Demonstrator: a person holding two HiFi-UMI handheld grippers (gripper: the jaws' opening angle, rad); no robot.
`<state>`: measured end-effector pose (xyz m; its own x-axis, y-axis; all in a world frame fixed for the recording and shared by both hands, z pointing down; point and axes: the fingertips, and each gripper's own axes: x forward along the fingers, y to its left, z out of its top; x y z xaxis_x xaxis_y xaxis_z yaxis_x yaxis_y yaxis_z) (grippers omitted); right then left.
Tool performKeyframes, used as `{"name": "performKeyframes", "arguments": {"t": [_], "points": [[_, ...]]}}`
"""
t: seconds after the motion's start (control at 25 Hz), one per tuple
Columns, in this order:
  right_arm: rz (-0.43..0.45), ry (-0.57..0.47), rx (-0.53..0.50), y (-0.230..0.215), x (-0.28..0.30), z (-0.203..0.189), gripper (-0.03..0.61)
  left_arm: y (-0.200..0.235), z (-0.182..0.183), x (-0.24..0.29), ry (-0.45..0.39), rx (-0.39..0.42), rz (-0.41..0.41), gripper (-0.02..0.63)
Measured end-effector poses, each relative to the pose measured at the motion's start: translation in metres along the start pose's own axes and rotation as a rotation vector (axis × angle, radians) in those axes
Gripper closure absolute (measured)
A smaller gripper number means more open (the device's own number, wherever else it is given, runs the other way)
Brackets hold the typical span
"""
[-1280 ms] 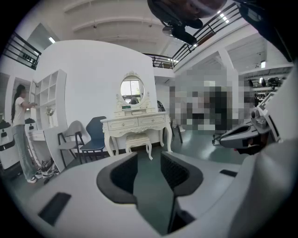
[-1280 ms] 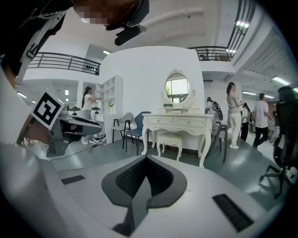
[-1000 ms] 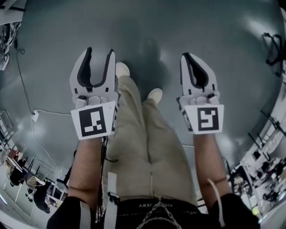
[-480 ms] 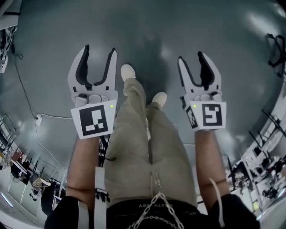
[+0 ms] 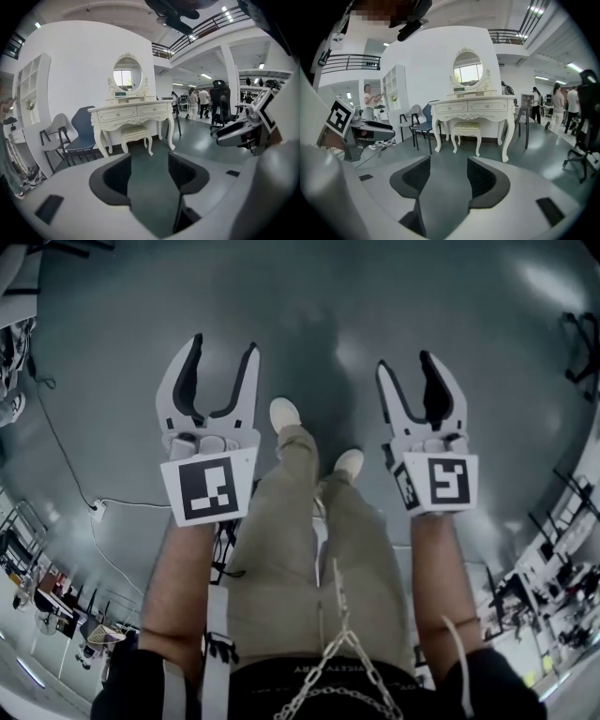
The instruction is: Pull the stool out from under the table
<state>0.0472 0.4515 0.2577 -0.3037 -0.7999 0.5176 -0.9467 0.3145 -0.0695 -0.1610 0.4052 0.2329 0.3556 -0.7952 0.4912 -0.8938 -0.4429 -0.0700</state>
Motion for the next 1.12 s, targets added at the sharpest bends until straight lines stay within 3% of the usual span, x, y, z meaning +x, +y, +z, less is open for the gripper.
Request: {"name": "performKeyframes", "arguments": {"t": [0.24, 0.48, 0.72, 1.12], "points": [[-0.034, -0.024, 0.02, -0.007, 0.009, 0.034, 0.351, 0.017, 0.02, 0.014, -0.015, 0.008, -0.019, 0.383], [-0.06, -0.044, 0.058, -0.025, 0.011, 0.039, 0.348, 0.017, 0.019, 0.023, 0.005, 0.044, -0.027, 0.383], [-0.036, -0.014, 0.078, -0.039, 0.025, 0.024, 0.347, 0.015, 0.018, 0.041, 0.022, 0.047, -0.005, 0.383], [0.025, -0.016, 0.04, -0.086, 0.053, 0.057, 0.345, -0.004, 0.061, 0.086, 0.014, 0.01, 0.02, 0.382]]}}
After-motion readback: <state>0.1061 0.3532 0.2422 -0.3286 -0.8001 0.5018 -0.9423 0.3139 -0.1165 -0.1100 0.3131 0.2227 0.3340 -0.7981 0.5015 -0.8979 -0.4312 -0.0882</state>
